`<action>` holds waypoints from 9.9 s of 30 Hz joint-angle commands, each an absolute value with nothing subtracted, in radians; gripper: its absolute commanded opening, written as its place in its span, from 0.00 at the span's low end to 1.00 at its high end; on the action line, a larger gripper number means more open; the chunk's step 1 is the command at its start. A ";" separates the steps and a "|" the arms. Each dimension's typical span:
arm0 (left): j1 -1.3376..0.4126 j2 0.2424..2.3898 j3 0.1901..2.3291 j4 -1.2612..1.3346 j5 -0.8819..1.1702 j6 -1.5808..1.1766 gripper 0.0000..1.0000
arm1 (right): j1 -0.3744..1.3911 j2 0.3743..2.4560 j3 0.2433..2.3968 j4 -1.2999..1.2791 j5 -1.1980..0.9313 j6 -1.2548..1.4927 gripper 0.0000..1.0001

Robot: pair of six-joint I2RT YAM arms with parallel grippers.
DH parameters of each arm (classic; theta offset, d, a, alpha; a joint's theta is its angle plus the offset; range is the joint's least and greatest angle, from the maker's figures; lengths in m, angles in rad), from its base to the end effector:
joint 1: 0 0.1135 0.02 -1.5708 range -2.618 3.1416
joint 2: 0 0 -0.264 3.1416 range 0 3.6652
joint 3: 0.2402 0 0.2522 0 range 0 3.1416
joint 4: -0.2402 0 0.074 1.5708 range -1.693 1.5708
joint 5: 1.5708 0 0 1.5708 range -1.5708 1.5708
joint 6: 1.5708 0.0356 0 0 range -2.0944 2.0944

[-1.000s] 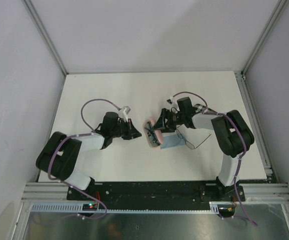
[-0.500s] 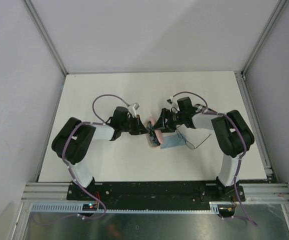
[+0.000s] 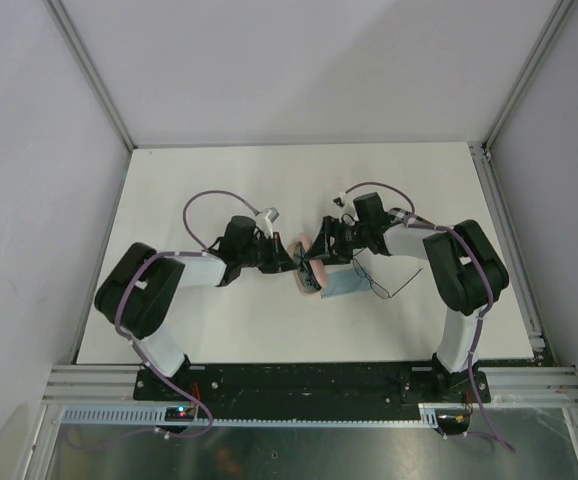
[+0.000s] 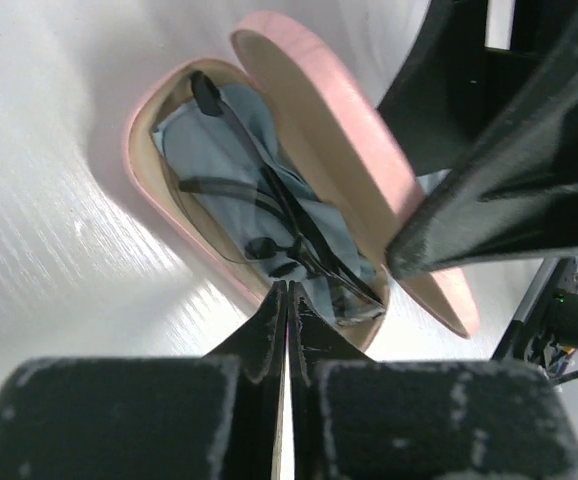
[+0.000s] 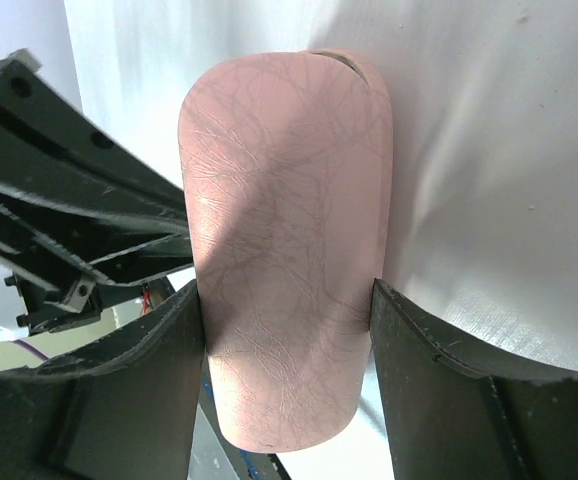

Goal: Organize the sunglasses
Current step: Adjust the sunglasses in the sunglasses case, then close the case with sunglasses at the center of the board, then pick up the sunglasses case from the center of the board, then open the sunglasses case at the center of the board.

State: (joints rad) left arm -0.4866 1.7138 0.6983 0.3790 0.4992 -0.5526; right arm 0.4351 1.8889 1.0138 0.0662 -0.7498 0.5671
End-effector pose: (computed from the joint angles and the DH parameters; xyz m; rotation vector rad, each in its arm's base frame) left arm 0.2770 -0.1658 0.1357 0.2228 2.3411 -1.1003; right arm 0.3296 0.1799 0.1423 -0.2278 2.5160 1.3414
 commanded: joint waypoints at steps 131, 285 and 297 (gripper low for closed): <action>-1.029 1.478 0.808 -0.206 -0.370 -0.900 1.00 | 0.522 1.096 0.750 -0.223 0.021 0.434 0.14; -0.410 1.125 0.840 0.452 0.795 -0.933 0.98 | 0.464 1.579 1.013 1.108 -0.991 1.489 0.25; -0.410 1.137 0.826 0.503 0.815 -0.951 0.88 | 0.489 1.587 1.013 1.098 -0.985 1.466 0.25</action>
State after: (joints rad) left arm -0.4156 1.1328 0.7998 0.4461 0.7868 -0.9367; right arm 0.4778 1.6173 1.0100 1.0328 -0.9852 1.4700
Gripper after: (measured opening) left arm 0.905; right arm 0.678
